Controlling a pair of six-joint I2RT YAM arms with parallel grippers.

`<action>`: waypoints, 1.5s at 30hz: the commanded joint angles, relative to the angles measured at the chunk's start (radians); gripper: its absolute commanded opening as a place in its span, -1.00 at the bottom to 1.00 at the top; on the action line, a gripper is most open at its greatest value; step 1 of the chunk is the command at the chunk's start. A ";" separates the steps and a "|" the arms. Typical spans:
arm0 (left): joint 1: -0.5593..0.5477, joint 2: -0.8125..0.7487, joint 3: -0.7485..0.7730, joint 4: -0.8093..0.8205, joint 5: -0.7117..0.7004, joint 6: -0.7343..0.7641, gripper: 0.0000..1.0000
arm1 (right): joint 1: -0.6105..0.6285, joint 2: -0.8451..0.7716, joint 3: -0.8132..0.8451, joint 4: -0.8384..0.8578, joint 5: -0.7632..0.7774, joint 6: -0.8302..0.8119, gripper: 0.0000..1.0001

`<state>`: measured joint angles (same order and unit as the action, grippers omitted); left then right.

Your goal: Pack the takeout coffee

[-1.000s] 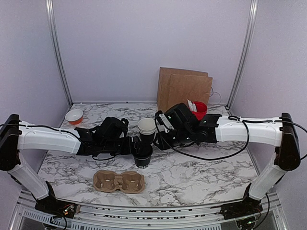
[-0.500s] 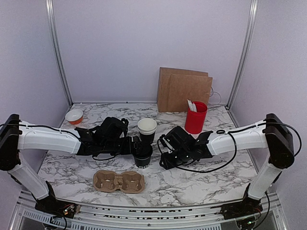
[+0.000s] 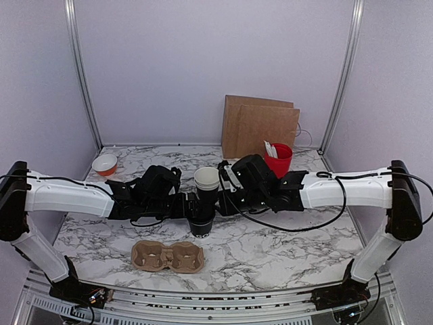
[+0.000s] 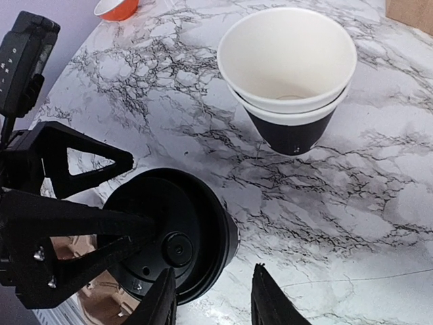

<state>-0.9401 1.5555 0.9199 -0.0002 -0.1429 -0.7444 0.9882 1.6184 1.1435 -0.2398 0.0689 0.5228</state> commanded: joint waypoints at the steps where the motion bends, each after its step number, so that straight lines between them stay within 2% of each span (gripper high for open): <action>1: -0.005 0.015 -0.016 -0.021 -0.006 0.004 0.82 | 0.009 0.061 -0.062 0.059 -0.032 0.020 -0.26; 8: -0.005 0.016 -0.016 -0.020 -0.005 0.001 0.82 | 0.008 0.080 -0.104 0.063 -0.048 0.056 -0.27; 20: -0.005 -0.001 -0.028 -0.021 -0.009 0.007 0.82 | 0.010 0.062 0.010 -0.008 -0.038 -0.002 -0.26; 29: -0.002 -0.094 -0.086 -0.016 -0.025 0.085 0.84 | 0.010 0.032 0.070 -0.054 -0.070 -0.021 -0.25; 39: -0.004 -0.094 -0.095 0.026 0.077 0.099 0.83 | 0.013 0.019 0.032 -0.075 -0.103 -0.010 -0.25; 45: -0.005 -0.074 -0.102 0.024 0.073 0.088 0.82 | 0.021 0.045 0.042 -0.071 -0.126 -0.017 -0.25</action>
<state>-0.9421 1.4700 0.8341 0.0174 -0.0853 -0.6647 0.9943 1.6676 1.1736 -0.3080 -0.0326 0.5186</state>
